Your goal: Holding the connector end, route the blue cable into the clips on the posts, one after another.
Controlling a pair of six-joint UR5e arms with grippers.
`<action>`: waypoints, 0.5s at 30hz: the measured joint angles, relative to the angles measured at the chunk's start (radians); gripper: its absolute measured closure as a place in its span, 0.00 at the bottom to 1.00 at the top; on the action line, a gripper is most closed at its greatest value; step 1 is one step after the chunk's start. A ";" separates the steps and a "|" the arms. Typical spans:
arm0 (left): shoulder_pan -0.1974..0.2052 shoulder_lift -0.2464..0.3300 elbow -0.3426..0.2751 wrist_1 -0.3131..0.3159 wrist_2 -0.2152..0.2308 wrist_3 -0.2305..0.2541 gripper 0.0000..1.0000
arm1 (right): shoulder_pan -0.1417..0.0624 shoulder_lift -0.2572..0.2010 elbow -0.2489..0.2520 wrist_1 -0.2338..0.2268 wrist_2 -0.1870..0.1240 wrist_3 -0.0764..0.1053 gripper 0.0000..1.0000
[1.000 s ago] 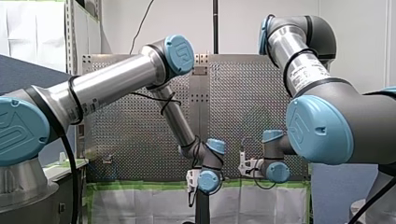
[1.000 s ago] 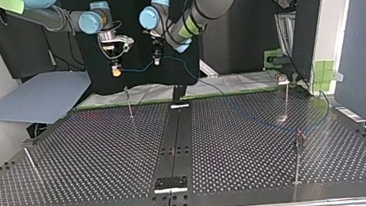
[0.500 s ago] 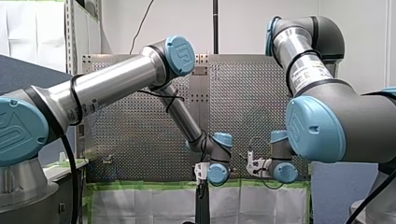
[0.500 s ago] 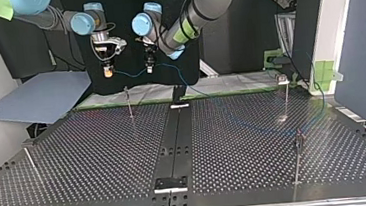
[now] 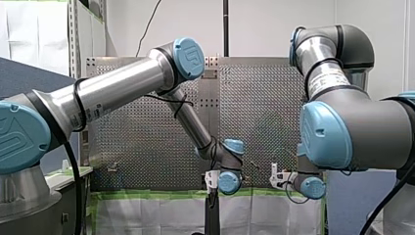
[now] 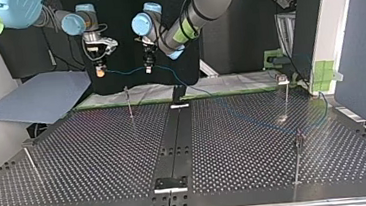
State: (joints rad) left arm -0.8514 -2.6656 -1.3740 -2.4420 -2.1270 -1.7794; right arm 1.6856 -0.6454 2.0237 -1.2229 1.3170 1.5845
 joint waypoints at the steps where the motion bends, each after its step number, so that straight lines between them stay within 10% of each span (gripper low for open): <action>1: 0.000 -0.006 0.004 -0.001 0.002 0.000 1.00 | -0.005 0.002 -0.003 0.001 -0.012 -0.005 1.00; 15: -0.025 -0.089 0.125 -0.018 -0.037 0.002 1.00 | -0.008 0.004 -0.027 0.027 -0.061 -0.065 1.00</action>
State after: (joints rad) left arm -0.8763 -2.7550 -1.2493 -2.4600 -2.1645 -1.7776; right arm 1.6773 -0.6414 1.9971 -1.1962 1.2563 1.5197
